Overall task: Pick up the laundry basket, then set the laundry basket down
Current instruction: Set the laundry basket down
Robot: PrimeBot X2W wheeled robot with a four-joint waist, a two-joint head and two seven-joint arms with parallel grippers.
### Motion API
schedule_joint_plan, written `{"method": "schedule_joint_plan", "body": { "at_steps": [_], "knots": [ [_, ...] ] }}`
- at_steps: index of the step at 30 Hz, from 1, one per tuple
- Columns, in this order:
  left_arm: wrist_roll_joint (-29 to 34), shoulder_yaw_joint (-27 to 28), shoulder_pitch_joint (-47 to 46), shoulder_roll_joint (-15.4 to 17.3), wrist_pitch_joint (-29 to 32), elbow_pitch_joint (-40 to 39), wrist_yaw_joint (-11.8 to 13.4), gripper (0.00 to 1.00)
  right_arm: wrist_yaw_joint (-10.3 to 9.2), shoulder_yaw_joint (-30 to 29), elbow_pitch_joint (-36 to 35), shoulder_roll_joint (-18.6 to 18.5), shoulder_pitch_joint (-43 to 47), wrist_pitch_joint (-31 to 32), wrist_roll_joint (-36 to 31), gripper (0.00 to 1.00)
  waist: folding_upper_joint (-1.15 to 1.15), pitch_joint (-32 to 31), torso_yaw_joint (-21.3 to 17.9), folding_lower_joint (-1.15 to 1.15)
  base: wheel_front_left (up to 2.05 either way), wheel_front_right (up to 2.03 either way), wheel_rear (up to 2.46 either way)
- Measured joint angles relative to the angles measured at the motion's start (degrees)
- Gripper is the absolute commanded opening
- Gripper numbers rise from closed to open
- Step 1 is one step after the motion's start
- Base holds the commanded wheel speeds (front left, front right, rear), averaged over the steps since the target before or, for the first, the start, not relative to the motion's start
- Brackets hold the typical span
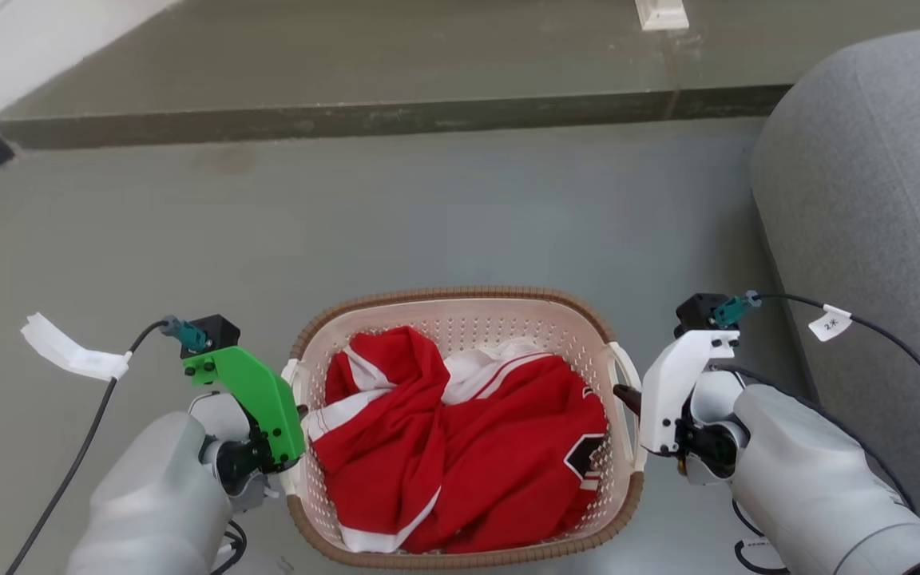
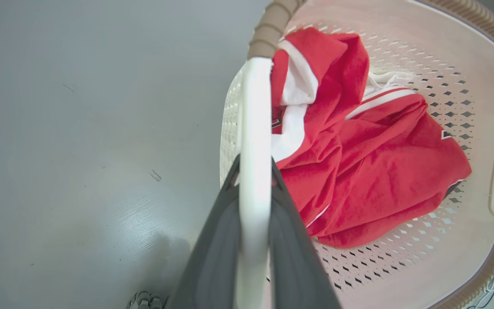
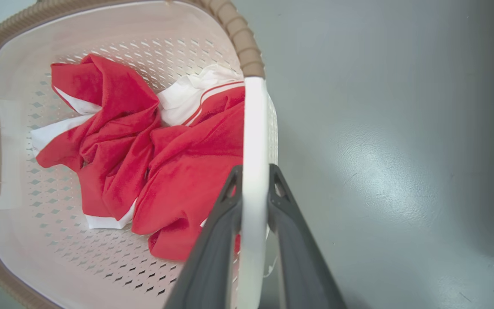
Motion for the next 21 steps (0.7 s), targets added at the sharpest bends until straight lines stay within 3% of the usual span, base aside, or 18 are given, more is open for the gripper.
{"method": "schedule_joint_plan", "body": {
  "at_steps": [21],
  "knots": [
    [3.8, -0.9, -6.1, 0.2, -10.3, -0.3, 0.0, 0.0, 0.01, 0.6, 0.0, -0.3, -7.2, -8.1, -2.7, 0.0, 0.0, 14.9, -0.5, 0.0, 0.0, 0.0, 0.0]
  ]
}}
